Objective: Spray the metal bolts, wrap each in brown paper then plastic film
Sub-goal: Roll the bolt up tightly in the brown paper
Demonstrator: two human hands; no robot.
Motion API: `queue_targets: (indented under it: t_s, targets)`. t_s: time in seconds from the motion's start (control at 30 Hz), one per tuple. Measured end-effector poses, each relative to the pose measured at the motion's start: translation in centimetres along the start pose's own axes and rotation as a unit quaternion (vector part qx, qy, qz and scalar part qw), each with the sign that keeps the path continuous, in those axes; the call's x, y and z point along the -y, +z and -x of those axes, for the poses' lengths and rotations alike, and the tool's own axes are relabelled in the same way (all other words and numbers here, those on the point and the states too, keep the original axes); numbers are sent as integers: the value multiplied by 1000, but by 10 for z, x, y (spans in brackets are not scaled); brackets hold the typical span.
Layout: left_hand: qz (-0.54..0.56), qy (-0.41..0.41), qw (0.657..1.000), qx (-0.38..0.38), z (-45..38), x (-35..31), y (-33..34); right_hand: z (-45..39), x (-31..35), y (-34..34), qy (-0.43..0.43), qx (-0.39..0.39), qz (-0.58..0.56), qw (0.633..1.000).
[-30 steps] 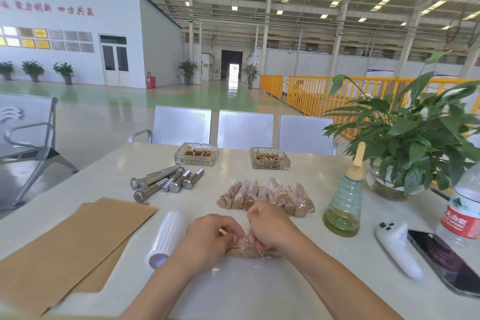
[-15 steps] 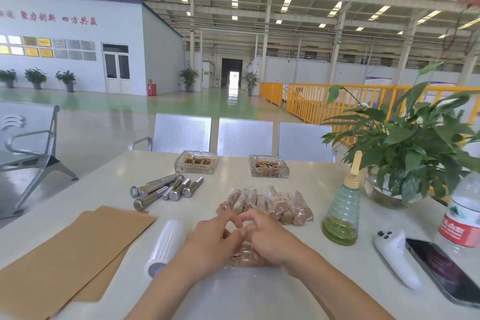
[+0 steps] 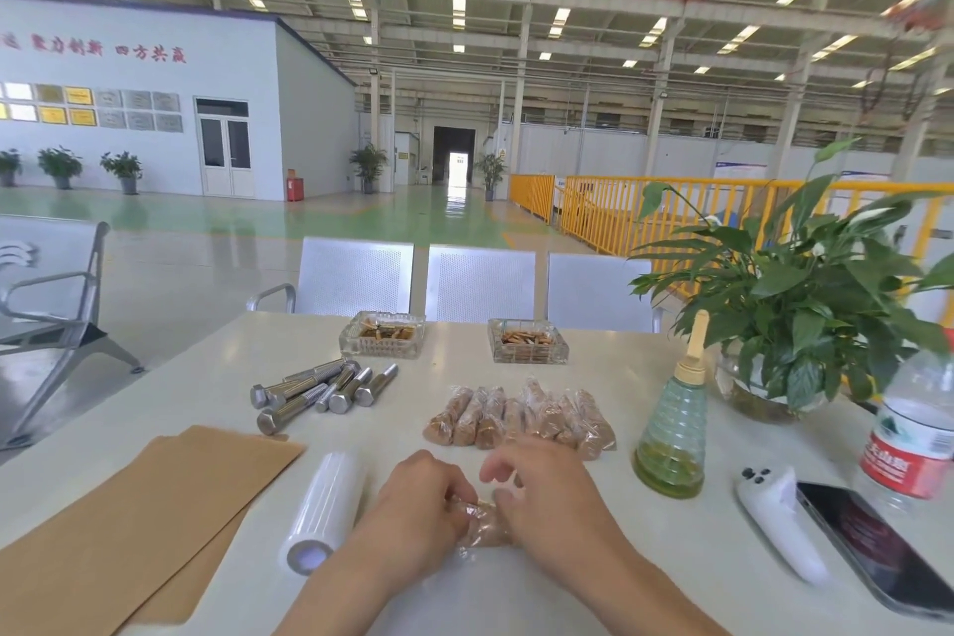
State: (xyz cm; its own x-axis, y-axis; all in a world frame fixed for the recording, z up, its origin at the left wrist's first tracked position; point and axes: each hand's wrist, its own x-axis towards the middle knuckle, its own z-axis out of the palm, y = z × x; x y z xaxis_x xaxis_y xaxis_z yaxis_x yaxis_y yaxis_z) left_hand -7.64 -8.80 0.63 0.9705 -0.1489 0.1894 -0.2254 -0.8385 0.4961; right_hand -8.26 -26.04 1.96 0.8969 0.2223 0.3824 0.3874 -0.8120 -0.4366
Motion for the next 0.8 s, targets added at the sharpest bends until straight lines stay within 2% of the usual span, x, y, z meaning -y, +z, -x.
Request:
queue_targets:
  t_s: [0.1, 0.17, 0.23, 0.27, 0.33, 0.4, 0.43, 0.5, 0.57, 0.63, 0.67, 0.7, 0.73, 0.8]
  targets:
    - [-11, 4, 1000, 12, 0, -6, -4, 13, 9, 15, -58, 50, 101, 992]
    - [-11, 9, 998, 54, 0, -9, -15, 18, 11, 22, -68, 47, 142, 986]
    - [39, 6, 993, 114, 0, -7, -34, 21, 10, 25, -62, 27, 145, 987]
    - [56, -2, 992, 117, -1, -3, -44, 22, 10, 26, -60, 18, 144, 988]
    - [5, -27, 999, 33, -2, 10, -62, 22, 10, 26, -62, 10, 145, 987]
    - [-127, -82, 987, -48, -2, 27, -71, 23, 12, 26, -69, 17, 148, 986]
    - [-169, -125, 977, -39, 1, 33, -73, 23, 13, 26, -74, 20, 151, 986]
    - [-188, -184, 964, 32, 9, 44, -70, 24, 15, 25, -81, 22, 147, 986]
    - [-167, -180, 967, 60, 18, 47, -64, 26, 19, 21, -85, 16, 143, 986]
    - [-161, -151, 975, 31, 26, 38, -71, 28, 22, 19, -90, 17, 150, 984]
    - [-140, -161, 977, 23, 29, 31, -81, 30, 25, 17, -97, 17, 153, 983]
    - [-76, -171, 982, 4, 27, 23, -92, 32, 27, 15, -109, 13, 169, 980]
    - [24, -173, 985, -10, 26, 15, -103, 34, 26, 14, -125, -1, 205, 971]
    - [242, -162, 956, -38, 20, -3, -127, 37, 30, 10, -104, 21, 225, 969]
